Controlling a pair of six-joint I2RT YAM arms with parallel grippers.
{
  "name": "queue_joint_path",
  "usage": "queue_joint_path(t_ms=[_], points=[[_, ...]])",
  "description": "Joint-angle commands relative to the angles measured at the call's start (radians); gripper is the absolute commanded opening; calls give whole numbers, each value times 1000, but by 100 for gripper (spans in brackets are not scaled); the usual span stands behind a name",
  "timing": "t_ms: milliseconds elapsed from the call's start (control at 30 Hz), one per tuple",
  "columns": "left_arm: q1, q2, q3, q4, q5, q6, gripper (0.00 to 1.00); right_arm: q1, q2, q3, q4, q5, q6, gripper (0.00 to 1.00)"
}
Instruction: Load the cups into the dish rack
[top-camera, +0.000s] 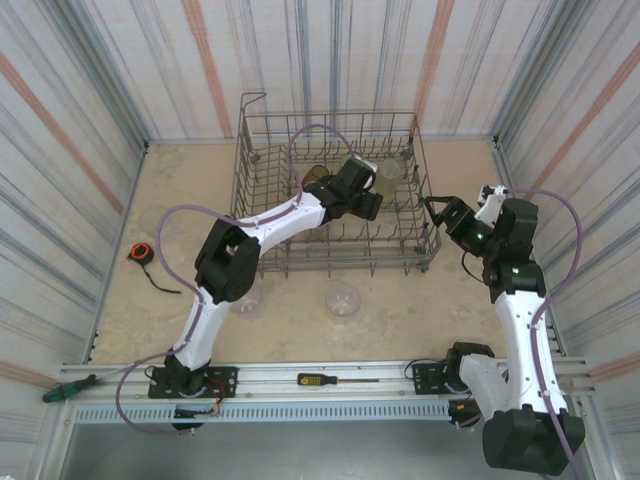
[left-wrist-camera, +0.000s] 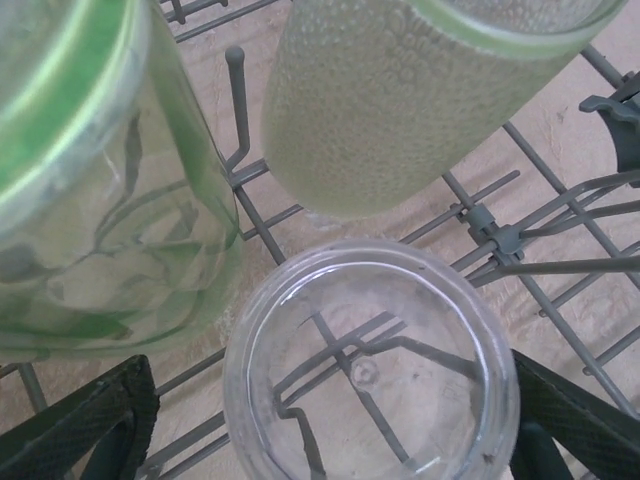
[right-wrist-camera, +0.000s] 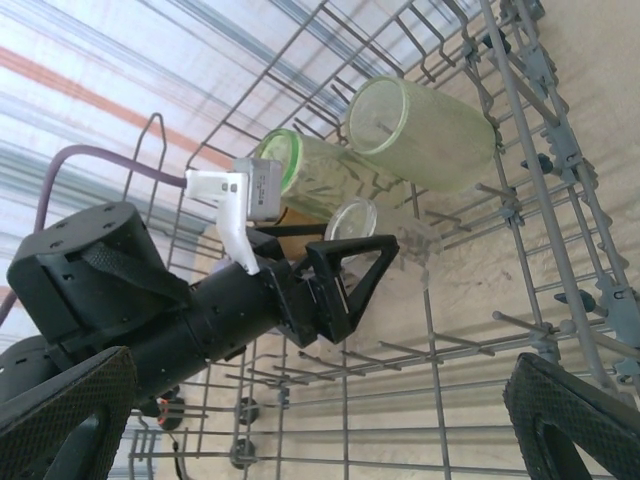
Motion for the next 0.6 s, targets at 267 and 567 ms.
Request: queue_joint_path(t_ms=[267, 567], points=[[3, -244, -92, 24, 6, -68, 99, -9, -47, 17, -69, -33, 26, 99], [1, -417, -175, 8, 33, -104, 99, -8, -59, 17, -74, -50, 58, 99]])
